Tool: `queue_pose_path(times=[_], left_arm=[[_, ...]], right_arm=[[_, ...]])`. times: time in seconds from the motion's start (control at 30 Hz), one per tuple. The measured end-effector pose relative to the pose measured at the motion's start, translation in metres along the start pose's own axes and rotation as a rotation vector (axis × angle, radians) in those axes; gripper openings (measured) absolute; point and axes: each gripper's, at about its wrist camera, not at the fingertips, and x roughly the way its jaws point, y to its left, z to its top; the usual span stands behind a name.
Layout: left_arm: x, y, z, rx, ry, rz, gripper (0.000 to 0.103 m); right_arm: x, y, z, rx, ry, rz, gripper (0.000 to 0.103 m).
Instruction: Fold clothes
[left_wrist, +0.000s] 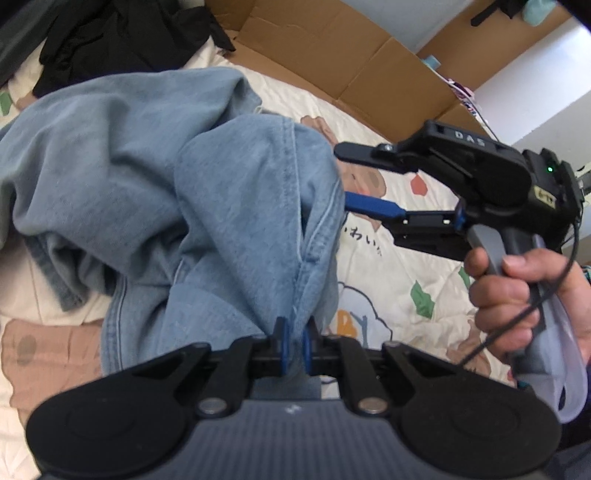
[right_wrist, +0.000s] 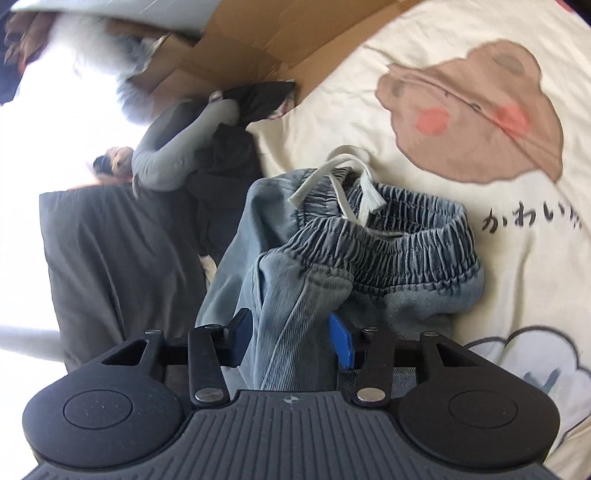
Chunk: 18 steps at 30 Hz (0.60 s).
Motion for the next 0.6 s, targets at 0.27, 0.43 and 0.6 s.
queue_pose_path(times=[0.27,0.43,0.6], left_arm=[[0.003,0.007,-0.009,-0.015,0.013,-0.004,0.008],[0.005,0.010,-0.011,-0.018,0.022,-0.013,0.008],[0.007,0.012,-0.015,-0.021,0.028,-0.017,0.008]], right_arm=[[-0.001,-0.014,0.002,0.137,-0.062,0.012,0.045],[0.003,-0.029,0.002,0.216,-0.050,0.001,0.045],[0.011,-0.029,-0.004,0.224,-0.030,0.020,0.045]])
